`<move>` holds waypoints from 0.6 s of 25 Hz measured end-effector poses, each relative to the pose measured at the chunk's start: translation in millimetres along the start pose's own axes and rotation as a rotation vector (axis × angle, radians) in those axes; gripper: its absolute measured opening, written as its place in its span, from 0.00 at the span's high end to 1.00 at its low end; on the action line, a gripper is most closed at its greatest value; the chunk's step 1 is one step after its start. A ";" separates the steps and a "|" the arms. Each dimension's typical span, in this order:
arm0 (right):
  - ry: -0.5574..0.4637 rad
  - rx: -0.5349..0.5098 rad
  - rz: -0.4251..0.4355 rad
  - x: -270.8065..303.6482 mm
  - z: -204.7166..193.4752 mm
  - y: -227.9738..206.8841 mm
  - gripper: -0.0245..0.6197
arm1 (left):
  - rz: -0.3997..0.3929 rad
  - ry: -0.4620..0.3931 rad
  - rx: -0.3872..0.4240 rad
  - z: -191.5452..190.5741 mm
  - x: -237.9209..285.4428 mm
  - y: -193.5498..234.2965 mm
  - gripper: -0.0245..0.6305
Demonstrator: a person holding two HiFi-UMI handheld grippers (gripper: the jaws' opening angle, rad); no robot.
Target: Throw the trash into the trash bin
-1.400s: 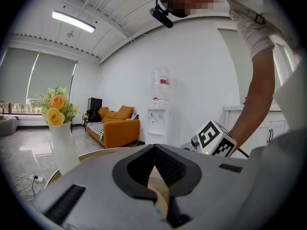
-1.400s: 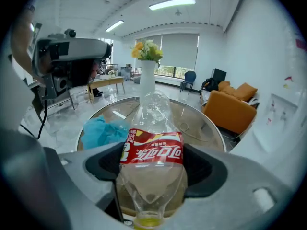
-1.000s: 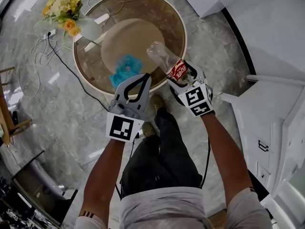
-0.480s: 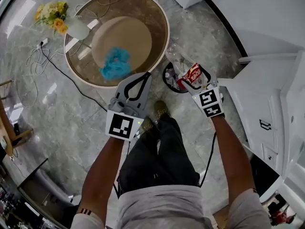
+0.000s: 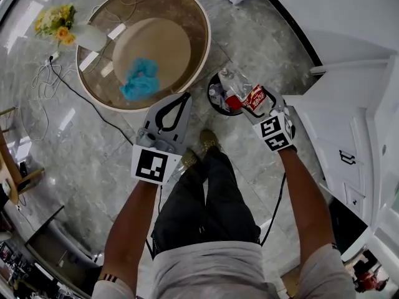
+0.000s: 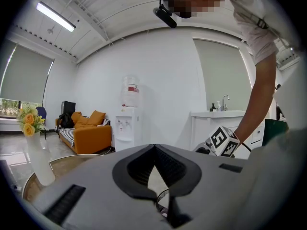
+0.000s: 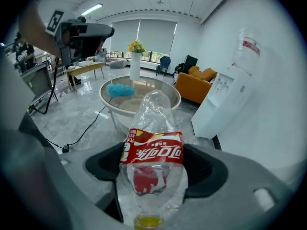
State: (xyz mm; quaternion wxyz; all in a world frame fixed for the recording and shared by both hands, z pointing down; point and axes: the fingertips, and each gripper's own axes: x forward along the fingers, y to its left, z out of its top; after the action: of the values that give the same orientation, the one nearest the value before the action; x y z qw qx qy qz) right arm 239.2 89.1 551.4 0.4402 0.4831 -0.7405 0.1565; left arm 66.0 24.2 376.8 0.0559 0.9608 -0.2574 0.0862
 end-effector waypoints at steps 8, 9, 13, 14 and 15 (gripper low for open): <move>0.015 -0.007 0.034 9.1 -12.0 -4.2 0.34 | 0.033 0.020 0.006 -2.4 1.0 -1.5 0.96; 0.005 -0.007 0.032 9.6 -9.7 -4.6 0.34 | 0.038 0.022 0.005 -3.4 0.4 -0.8 0.96; -0.090 0.011 0.038 8.0 9.5 -5.3 0.35 | 0.063 0.027 -0.007 -8.3 -1.3 1.2 0.96; -0.124 0.013 0.044 6.5 17.2 -4.0 0.35 | 0.070 0.029 -0.010 -9.6 -2.2 2.0 0.96; -0.160 0.014 0.050 4.5 26.2 -2.6 0.36 | 0.077 0.031 -0.012 -10.8 -3.2 3.1 0.96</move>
State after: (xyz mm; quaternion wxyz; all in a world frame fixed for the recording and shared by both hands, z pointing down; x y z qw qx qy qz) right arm 227.6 68.1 539.7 0.3723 0.4783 -0.7840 0.1338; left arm 60.2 24.7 386.9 0.0621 0.9484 -0.2940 0.1015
